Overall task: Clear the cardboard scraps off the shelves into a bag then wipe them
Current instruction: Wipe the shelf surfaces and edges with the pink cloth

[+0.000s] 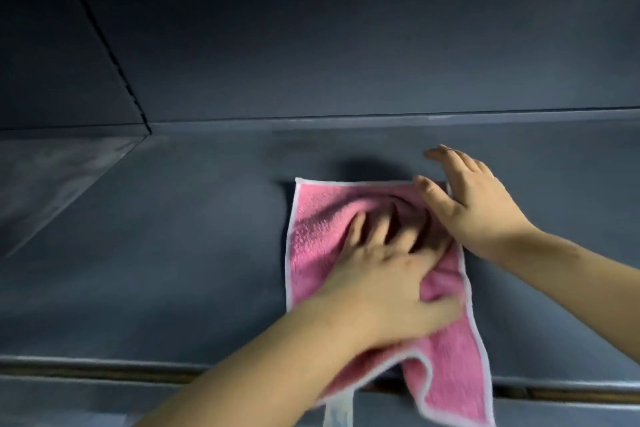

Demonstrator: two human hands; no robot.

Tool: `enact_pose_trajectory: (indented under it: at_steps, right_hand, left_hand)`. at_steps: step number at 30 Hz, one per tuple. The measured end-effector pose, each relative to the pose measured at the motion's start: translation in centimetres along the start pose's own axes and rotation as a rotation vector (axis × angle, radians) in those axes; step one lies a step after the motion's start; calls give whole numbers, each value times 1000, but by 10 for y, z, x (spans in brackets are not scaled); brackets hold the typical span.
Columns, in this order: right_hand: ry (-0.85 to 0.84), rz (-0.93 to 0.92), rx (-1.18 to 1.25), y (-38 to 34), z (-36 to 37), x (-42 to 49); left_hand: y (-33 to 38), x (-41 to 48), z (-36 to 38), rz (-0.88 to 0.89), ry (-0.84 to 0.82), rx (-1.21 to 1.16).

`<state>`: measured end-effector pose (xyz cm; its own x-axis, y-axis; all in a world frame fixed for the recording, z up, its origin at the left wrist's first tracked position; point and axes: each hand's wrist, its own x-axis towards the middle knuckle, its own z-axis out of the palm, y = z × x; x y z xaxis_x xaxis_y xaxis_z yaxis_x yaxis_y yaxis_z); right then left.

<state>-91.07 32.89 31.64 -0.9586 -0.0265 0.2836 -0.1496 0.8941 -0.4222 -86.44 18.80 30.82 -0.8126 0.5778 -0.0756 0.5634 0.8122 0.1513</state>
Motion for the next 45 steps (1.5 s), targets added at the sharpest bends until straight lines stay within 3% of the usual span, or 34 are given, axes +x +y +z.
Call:
enact_pose_trajectory:
  at_steps: [4,10,12,16,20,32,38,45]
  right_hand:
    - [-67,-21,-29,-16,4,-6]
    - [-91,-81,-62,-37,6,-9]
    - [-124,-80,-64,-44,8,-10]
    - [-124,-71,-63,-57,15,-9]
    - [-143,-67,-62,-79,28,-6]
    - [-244,-197,-43,-140,63,-5]
    - [-273,-239,-70,-150,70,-10]
    - [-190,-279,-76,-150,74,-16]
  left_hand:
    - [-32,-33,0,-27,30,50]
    - [-94,-24,-16,-360,-29,51]
    - [-85,-16,-15,-346,-10,43]
    - [-53,-27,-7,-136,27,18]
    - [-67,-65,-5,-122,28,-27]
    - [-186,-162,-23,-538,13,2]
    - [-224,-142,-33,-773,-29,-34]
    - [-249,-91,-41,-816,35,-71]
